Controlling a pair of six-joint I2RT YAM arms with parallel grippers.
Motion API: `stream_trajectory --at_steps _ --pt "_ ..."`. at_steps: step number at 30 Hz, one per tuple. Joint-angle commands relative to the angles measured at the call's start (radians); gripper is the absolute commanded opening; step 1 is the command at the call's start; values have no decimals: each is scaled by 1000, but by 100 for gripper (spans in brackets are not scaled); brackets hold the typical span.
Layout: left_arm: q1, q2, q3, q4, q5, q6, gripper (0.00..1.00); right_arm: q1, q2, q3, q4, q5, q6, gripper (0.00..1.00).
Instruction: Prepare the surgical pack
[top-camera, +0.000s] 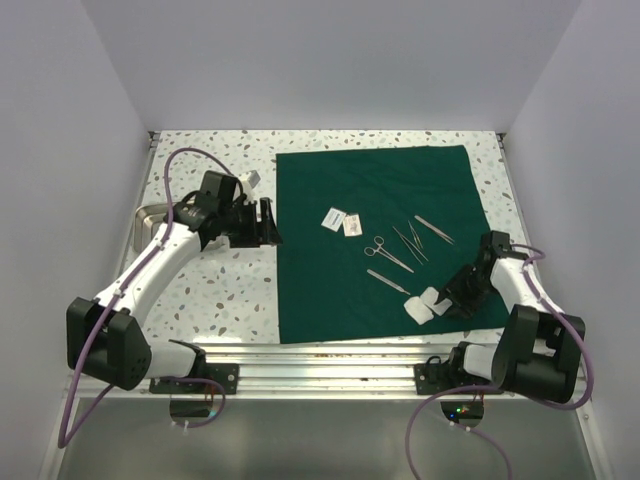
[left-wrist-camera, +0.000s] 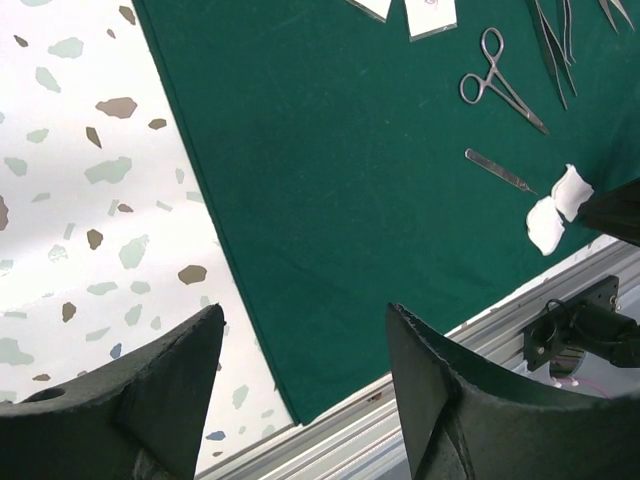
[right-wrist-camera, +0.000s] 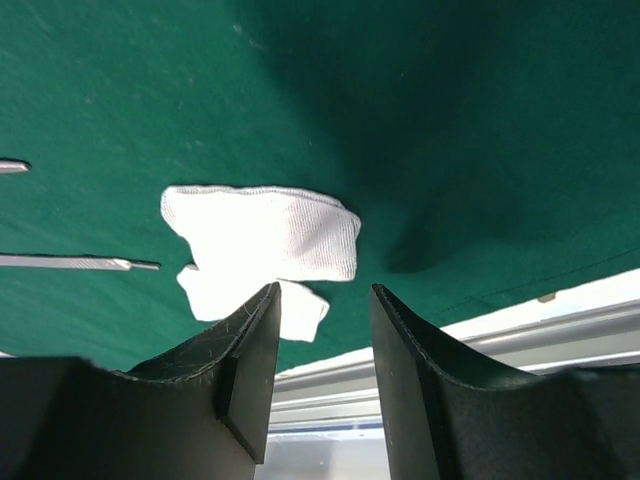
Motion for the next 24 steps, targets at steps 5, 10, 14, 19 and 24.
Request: stream_trajectory --at_steps 5,10,14,19,24 --pt "-8 18 11 13 39 20 69 -13 23 6 88 20 7 44" --pt "-10 17 -1 18 39 18 69 -15 52 -2 109 20 7 42" --pt "-10 18 -6 27 41 17 69 -16 60 -2 112 28 7 42" --pt "-10 24 -1 32 45 12 68 -16 55 -5 100 41 10 40" --pt "-11 35 -4 38 51 9 68 -18 46 -11 102 45 12 30"
